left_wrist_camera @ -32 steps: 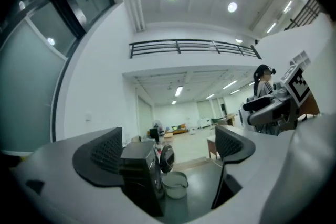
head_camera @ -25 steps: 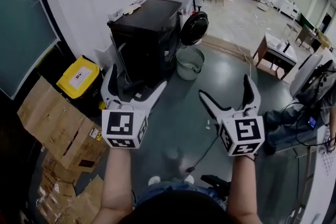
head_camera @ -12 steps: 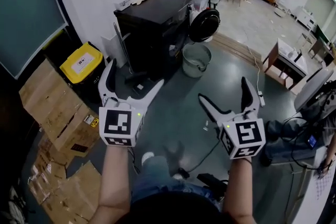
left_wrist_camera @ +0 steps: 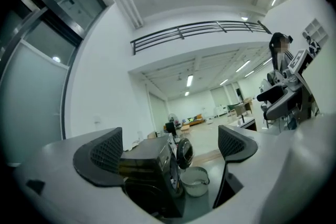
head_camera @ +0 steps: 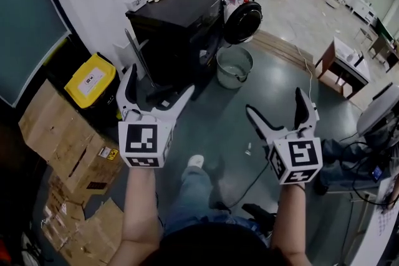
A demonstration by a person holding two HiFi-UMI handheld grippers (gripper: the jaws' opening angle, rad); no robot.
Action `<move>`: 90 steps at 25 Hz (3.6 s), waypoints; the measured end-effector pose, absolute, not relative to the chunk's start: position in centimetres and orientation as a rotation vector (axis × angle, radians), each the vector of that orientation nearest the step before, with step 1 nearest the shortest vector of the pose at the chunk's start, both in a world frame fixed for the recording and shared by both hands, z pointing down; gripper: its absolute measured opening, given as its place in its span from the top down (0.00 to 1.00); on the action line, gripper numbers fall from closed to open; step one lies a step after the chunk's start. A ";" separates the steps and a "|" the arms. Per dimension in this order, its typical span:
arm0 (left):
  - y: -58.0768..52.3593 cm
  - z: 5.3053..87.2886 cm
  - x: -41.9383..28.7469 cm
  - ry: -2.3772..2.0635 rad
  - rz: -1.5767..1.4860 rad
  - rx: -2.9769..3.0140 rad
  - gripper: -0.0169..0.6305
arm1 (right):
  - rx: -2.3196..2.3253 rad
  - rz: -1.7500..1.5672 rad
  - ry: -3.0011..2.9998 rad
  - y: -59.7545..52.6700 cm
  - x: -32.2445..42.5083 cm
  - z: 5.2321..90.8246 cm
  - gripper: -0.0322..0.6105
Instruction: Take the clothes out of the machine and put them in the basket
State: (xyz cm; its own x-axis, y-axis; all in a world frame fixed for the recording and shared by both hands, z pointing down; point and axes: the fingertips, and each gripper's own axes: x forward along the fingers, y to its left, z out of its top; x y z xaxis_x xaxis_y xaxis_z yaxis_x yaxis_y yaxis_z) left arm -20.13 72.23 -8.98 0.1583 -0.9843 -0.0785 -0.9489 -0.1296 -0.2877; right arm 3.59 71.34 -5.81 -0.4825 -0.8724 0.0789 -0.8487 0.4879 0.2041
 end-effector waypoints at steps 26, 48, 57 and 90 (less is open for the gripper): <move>41.7 -5.5 -29.9 1.769 -0.155 -2.414 0.10 | 1.605 -0.134 -2.351 43.8 -6.4 -4.9 0.09; 21.6 -4.3 -15.7 1.841 -0.272 -2.366 0.10 | 1.610 -0.043 -2.431 22.3 8.7 -3.2 0.09; 12.0 -1.1 -9.5 1.915 -0.350 -2.377 0.10 | 1.551 0.049 -2.423 12.0 15.1 0.2 0.09; -4.2 25.8 -9.1 1.631 -0.948 -2.972 0.10 | 1.555 0.589 -2.036 -1.8 9.1 21.3 0.09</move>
